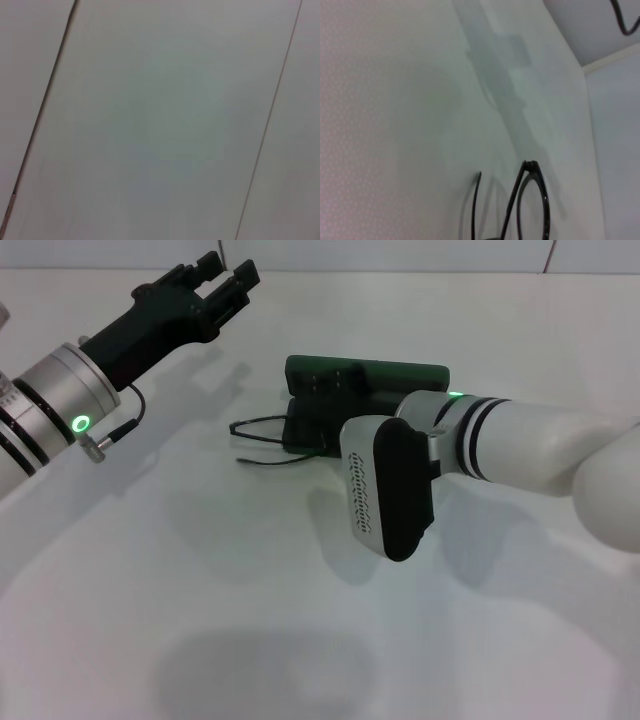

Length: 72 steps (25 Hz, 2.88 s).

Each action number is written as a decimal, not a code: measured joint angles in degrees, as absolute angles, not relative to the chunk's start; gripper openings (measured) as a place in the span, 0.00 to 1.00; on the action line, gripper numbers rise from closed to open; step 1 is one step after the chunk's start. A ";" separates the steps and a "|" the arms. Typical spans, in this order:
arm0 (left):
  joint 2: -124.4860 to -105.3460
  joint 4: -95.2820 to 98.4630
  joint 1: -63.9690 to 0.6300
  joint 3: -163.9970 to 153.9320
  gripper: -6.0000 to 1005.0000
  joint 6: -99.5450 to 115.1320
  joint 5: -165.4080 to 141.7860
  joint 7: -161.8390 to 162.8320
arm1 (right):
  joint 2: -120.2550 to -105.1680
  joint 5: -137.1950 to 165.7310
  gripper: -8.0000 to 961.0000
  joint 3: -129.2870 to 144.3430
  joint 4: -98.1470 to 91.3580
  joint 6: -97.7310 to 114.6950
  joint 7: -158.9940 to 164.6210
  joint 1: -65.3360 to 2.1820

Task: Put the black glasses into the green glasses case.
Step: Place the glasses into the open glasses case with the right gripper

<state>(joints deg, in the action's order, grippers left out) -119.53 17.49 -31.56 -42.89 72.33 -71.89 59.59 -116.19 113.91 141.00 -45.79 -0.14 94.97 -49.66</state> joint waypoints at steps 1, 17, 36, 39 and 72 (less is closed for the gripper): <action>-119.53 17.49 -31.54 -42.89 0.63 72.33 -71.89 59.59 | -116.19 113.91 0.49 141.02 -45.79 -0.50 94.98 -49.56; -119.52 17.49 -31.21 -42.89 0.64 72.43 -71.89 59.60 | -116.18 114.06 0.08 142.24 -46.40 -1.72 94.69 -48.63; -119.51 17.49 -31.41 -43.44 0.64 72.42 -71.89 60.04 | -116.19 110.51 0.13 139.42 -53.23 -2.96 84.65 -40.56; -119.57 17.45 -31.43 -43.61 0.64 72.45 -71.90 60.11 | -116.19 107.55 0.15 139.57 -52.69 -2.54 84.69 -41.99; -119.71 17.49 -31.55 -43.68 0.64 73.13 -71.90 60.11 | -116.19 96.71 0.25 142.91 -44.71 1.28 84.99 -51.06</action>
<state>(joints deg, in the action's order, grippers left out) -119.71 17.49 -31.55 -43.68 73.13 -71.90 60.11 -116.19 96.71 142.91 -44.71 1.28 85.00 -51.06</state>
